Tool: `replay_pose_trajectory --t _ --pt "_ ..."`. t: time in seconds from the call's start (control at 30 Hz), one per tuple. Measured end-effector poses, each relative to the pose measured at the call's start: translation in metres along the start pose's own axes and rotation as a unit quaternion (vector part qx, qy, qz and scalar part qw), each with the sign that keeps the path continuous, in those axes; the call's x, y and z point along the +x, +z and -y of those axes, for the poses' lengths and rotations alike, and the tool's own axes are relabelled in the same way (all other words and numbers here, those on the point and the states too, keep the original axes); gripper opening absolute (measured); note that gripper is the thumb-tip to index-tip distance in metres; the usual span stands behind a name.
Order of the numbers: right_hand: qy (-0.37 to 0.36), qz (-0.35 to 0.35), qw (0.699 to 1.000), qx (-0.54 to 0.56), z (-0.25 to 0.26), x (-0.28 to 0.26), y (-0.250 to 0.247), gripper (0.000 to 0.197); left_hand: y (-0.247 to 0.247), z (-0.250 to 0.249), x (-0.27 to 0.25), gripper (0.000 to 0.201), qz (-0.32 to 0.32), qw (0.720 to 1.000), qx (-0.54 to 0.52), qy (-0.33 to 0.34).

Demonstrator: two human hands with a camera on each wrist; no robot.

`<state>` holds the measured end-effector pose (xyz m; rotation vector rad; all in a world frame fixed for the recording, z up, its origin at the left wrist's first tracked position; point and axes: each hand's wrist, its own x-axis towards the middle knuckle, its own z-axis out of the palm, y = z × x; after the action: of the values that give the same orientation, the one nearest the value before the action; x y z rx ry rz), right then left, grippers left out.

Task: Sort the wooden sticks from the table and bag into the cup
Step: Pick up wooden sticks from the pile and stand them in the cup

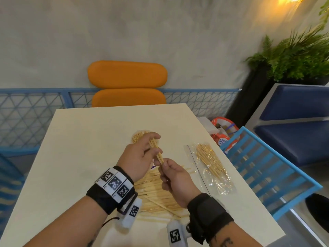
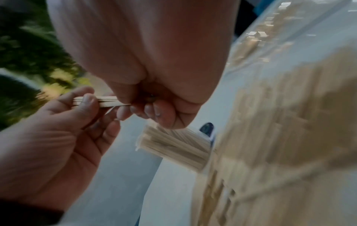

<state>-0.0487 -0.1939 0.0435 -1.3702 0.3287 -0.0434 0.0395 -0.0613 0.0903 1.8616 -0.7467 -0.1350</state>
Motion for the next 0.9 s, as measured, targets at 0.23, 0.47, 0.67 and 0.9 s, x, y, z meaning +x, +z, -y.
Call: replay_pose_trajectory --t 0.23,0.47,0.67,0.9 --pt "-0.088 -0.091 0.986 -0.108 0.042 0.047 0.005 0.027 -0.058 -0.016 0.047 0.028 -0.166 0.984 0.060 0.034" --pt "-0.145 -0.062 0.911 -0.382 0.028 0.071 0.002 0.046 -0.058 0.009 0.065 0.028 -0.133 0.967 0.210 0.048" --pt "-0.151 -0.025 0.884 -0.442 0.008 0.074 0.007 0.054 -0.026 0.042 0.059 0.022 -0.035 0.964 0.258 0.042" --pt "-0.155 -0.019 0.879 -0.449 0.004 0.074 0.003 0.053 -0.019 0.067 0.059 0.027 0.044 0.919 0.391 -0.026"
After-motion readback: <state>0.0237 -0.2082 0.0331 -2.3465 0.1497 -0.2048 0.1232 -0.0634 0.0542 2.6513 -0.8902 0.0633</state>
